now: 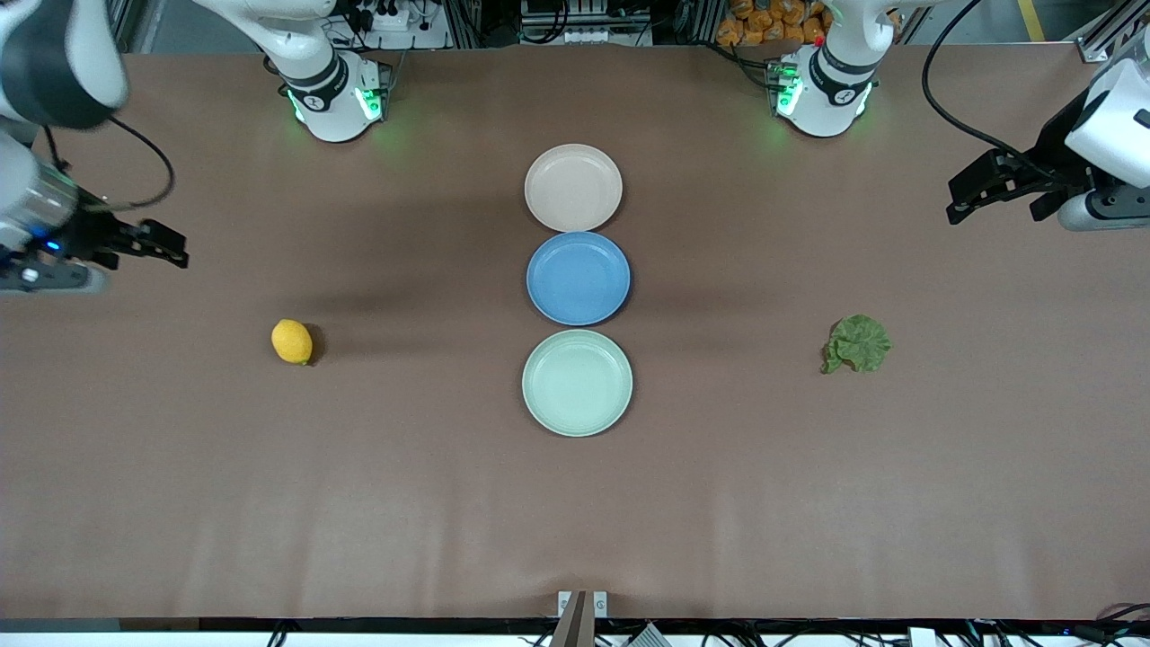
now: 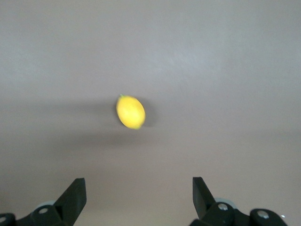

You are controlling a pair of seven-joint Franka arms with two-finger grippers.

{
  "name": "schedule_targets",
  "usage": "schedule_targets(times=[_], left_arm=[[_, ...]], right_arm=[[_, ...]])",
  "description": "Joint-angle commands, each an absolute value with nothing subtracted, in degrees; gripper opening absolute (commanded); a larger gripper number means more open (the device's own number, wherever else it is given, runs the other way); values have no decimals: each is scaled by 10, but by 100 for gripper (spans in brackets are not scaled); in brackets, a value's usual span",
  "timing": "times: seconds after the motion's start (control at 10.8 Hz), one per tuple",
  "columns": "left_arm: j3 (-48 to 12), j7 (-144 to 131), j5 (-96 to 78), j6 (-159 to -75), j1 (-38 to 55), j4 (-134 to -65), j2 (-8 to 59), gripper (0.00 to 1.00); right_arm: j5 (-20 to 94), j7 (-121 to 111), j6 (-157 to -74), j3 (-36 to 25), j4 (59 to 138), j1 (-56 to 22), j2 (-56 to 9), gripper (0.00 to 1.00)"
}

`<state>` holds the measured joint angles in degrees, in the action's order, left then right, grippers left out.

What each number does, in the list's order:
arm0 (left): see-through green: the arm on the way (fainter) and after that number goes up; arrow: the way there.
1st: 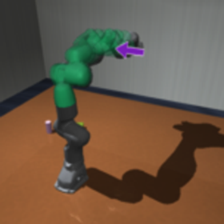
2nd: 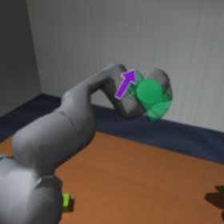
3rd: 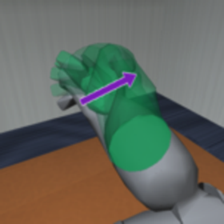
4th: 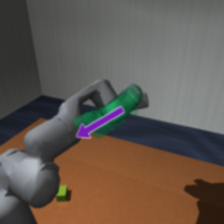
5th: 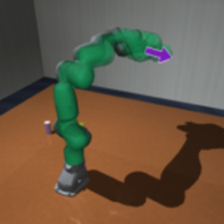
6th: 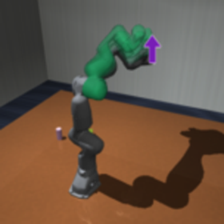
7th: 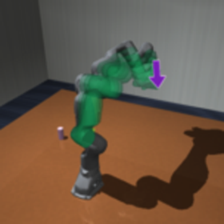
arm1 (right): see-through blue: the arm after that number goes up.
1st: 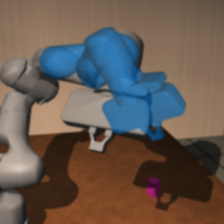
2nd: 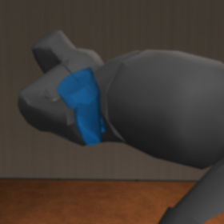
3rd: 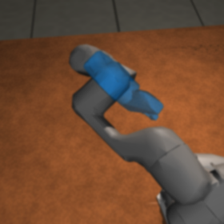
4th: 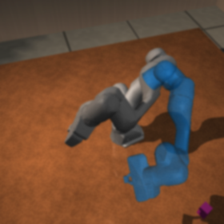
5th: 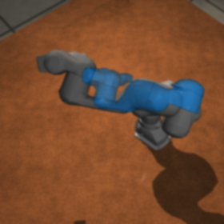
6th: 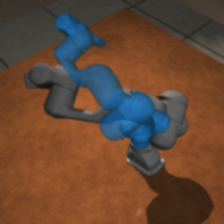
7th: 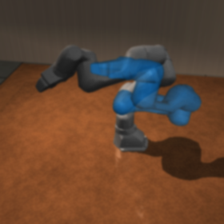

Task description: Pick lemon and lettuce from plates

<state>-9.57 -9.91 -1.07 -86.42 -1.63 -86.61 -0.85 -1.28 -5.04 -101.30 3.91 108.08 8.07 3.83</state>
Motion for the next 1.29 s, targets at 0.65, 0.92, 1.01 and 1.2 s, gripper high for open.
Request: schedule_targets(times=[0.65,0.92,1.01,1.2], left_arm=[[-91,-65,1,-856,-21,-866,-23,100],[-91,-65,1,-854,-21,-865,-24,100],[-91,-64,1,-854,-21,-865,-24,100],[-90,-65,1,-855,-21,-865,-25,100]], right_arm=[[4,-40,-918,30,851,69,-5,100],[4,-41,-918,19,852,57,-6,100],[4,-41,-912,19,853,58,-6,100],[4,-43,-896,18,853,60,-7,100]])
